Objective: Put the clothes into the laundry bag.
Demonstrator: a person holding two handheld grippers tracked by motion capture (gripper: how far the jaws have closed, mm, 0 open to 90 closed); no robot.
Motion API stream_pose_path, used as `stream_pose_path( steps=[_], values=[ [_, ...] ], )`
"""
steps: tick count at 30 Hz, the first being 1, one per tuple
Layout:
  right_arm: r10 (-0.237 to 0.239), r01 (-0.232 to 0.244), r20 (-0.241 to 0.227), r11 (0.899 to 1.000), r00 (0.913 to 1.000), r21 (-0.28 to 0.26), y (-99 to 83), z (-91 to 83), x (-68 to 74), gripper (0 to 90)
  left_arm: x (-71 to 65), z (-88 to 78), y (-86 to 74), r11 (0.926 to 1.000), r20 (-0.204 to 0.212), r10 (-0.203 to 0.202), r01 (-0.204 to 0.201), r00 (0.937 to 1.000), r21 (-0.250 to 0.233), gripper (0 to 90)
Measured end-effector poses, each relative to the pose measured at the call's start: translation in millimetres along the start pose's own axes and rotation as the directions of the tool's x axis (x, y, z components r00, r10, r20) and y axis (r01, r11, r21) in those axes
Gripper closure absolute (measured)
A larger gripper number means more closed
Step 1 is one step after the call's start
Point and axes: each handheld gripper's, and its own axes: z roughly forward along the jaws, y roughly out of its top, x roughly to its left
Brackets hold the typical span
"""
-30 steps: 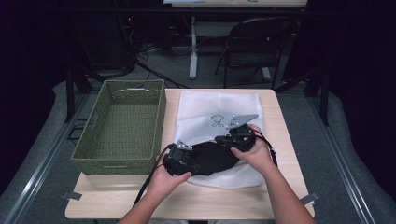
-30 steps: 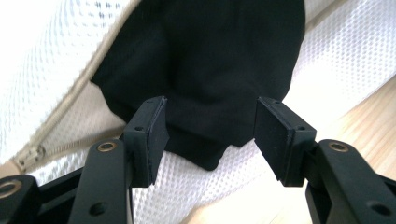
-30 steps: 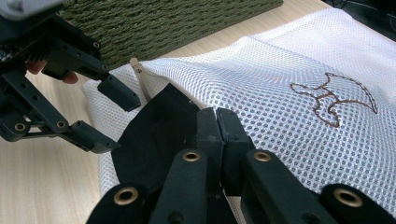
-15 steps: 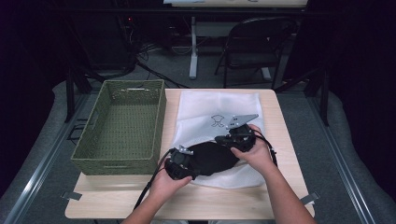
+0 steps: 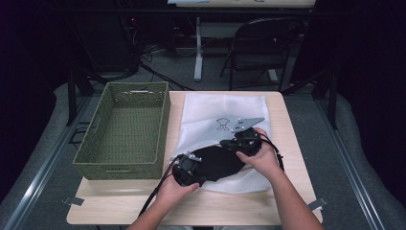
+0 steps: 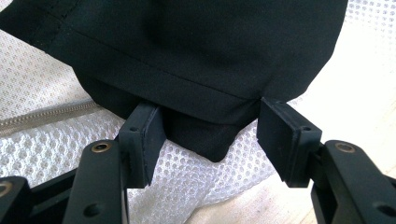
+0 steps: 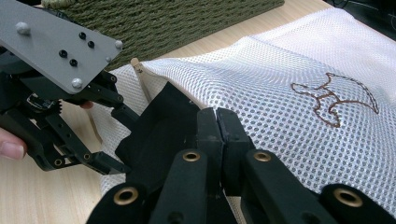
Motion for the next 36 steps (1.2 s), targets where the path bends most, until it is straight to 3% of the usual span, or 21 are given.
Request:
stream_pose_path(
  steps=[9, 18, 25, 36],
  values=[
    [0.001, -0.001, 0.0, 1.0, 1.0, -0.001, 0.0, 0.0, -0.1, 89.3, -1.2, 2.4, -0.5, 0.9995, -0.055, 0.03, -0.03, 0.998, 0.011, 52.6],
    [0.002, -0.002, 0.0, 1.0, 1.0, 0.0, 0.0, 0.3, 0.3, 89.3, -1.0, 2.6, -0.7, 0.9994, -0.084, 0.036, -0.036, 0.9958, 0.004, 73.9],
    [0.002, -0.002, 0.001, 1.0, 1.0, 0.0, 0.0, 0.4, 0.4, 89.3, 1.7, 1.4, -0.3, 0.9996, -0.071, 0.026, -0.026, 0.9971, -0.004, 82.8],
    [0.001, -0.001, 0.0, 1.0, 1.0, 0.002, 0.1, 1.1, 0.8, 89.3, 4.1, -4.7, 1.6, 0.9997, -0.018, 0.003, -0.003, 0.9998, -0.024, 84.1]
  ],
)
